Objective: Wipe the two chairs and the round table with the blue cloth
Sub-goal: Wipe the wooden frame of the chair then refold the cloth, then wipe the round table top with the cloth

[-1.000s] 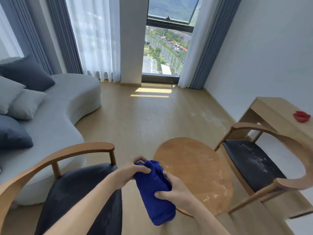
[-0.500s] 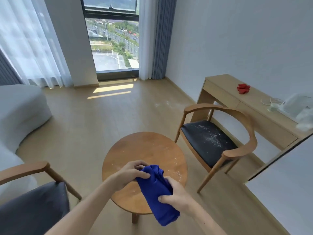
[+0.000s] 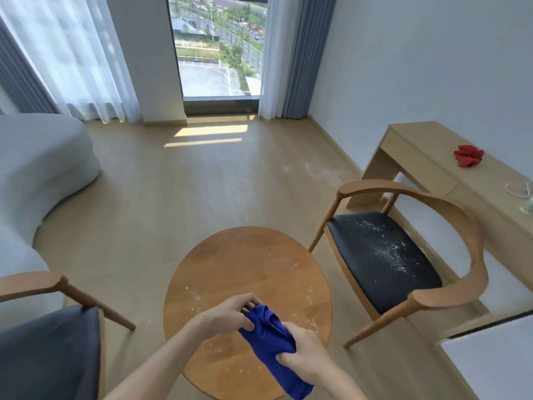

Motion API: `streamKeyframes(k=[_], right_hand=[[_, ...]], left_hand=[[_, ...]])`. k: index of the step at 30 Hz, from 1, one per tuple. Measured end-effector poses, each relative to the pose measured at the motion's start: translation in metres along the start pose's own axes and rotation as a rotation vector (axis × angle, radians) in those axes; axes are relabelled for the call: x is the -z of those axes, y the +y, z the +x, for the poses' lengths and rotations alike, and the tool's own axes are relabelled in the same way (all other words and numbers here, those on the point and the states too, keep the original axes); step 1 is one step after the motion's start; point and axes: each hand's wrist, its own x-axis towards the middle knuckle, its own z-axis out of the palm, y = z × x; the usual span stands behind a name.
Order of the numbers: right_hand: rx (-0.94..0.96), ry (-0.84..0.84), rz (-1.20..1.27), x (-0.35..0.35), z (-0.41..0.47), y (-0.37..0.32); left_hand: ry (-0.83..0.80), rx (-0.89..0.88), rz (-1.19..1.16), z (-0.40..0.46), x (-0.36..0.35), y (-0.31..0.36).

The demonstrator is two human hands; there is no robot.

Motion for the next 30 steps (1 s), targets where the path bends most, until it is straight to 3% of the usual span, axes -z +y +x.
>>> streamKeyframes(k=[12,18,20,25,30], right_hand=[[-0.122,-0.023,-0.020,0.042,0.096,0.018],[-0.167,0.128,-0.087,0.047,0.171,0.054],[-0.118,0.206,-0.196,0.043,0.200,0.071],[0.087,0.329,-0.694,0.010,0.249,0.104],[0.225,0.377,-0.868,-0.014,0.265,0.135]], left_hand=[[0.113,0.045,-0.018,0.117,0.008,-0.015],[0.412,0.221,0.171,0.191,-0.007,-0.074],[0.457,0.312,0.379,0.212,-0.014,-0.102],[0.369,0.433,0.744,0.248,-0.026,-0.160],[0.536,0.303,0.810,0.247,-0.034,-0.167]])
